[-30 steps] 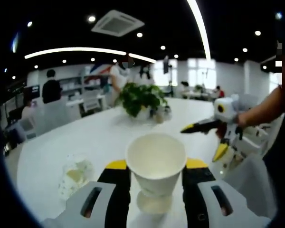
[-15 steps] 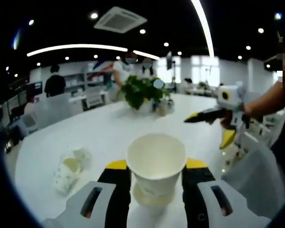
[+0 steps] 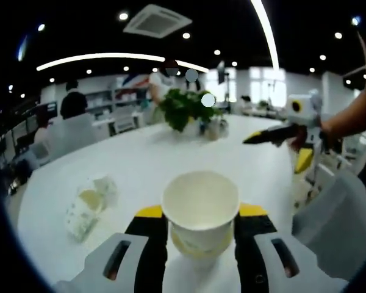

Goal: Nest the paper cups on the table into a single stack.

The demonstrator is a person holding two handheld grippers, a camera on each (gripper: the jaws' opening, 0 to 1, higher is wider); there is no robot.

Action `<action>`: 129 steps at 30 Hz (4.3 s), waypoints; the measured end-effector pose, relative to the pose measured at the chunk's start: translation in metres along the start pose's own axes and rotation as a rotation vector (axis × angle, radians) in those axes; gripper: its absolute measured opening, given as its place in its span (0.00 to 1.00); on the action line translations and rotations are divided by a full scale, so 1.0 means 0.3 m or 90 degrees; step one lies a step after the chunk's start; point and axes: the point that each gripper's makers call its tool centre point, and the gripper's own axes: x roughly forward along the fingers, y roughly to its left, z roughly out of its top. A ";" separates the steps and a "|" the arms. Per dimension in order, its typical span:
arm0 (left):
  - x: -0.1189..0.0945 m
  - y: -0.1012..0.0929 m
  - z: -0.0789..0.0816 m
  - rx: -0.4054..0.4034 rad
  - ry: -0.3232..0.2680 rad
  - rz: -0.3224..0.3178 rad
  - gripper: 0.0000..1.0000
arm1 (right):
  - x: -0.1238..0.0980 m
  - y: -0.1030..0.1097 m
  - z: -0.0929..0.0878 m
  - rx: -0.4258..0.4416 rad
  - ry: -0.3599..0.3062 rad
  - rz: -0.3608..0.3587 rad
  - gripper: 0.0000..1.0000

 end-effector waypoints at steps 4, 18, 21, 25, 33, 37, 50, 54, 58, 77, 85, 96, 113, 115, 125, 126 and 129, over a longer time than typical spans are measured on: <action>0.005 0.006 -0.022 -0.003 0.006 0.001 0.41 | 0.002 0.001 -0.005 0.001 0.002 0.001 1.00; 0.020 0.006 -0.060 0.008 0.027 -0.004 0.41 | 0.005 0.008 -0.008 0.004 0.006 0.004 1.00; 0.026 0.002 -0.075 0.016 0.041 -0.008 0.41 | 0.006 0.009 -0.006 0.004 0.005 0.005 1.00; 0.030 0.000 -0.088 0.007 0.048 -0.012 0.41 | 0.005 0.007 -0.005 0.002 0.007 0.005 1.00; 0.031 0.005 -0.084 0.003 0.056 -0.014 0.45 | 0.007 0.004 -0.004 0.001 0.008 0.008 1.00; 0.024 0.023 -0.075 0.006 0.058 -0.011 0.49 | 0.011 0.004 0.002 -0.001 0.006 0.009 1.00; -0.049 0.100 0.003 -0.036 0.022 0.008 0.78 | 0.020 0.000 0.018 -0.004 0.001 0.010 1.00; -0.088 0.128 0.029 -0.037 0.006 0.013 0.84 | 0.024 -0.003 0.021 -0.005 0.000 0.010 1.00; -0.133 0.161 0.027 -0.034 0.006 0.027 0.88 | 0.025 -0.006 0.029 -0.007 -0.004 0.008 1.00; -0.342 0.271 -0.083 -0.074 0.019 0.109 0.98 | 0.048 -0.008 0.039 -0.032 -0.002 0.019 1.00; -0.380 0.278 -0.108 -0.087 0.022 0.128 0.98 | 0.054 -0.009 0.037 -0.027 -0.004 0.020 1.00; -0.379 0.280 -0.109 -0.091 0.025 0.130 0.98 | 0.060 -0.011 0.037 -0.027 0.000 0.021 1.00; -0.346 0.383 -0.055 -0.069 0.070 0.125 0.98 | 0.065 -0.013 0.023 -0.020 0.001 0.021 1.00; -0.338 0.387 -0.043 -0.078 0.073 0.120 0.98 | 0.064 -0.013 0.023 -0.019 0.002 0.020 1.00; -0.273 0.442 0.003 -0.076 0.130 0.089 0.98 | 0.067 -0.014 0.015 -0.017 0.005 0.020 1.00; -0.269 0.442 -0.002 -0.081 0.143 0.081 0.98 | 0.067 -0.014 0.015 -0.017 0.006 0.020 1.00; -0.249 0.454 -0.005 -0.086 0.167 0.068 0.98 | 0.070 -0.013 0.017 -0.017 0.005 0.020 1.00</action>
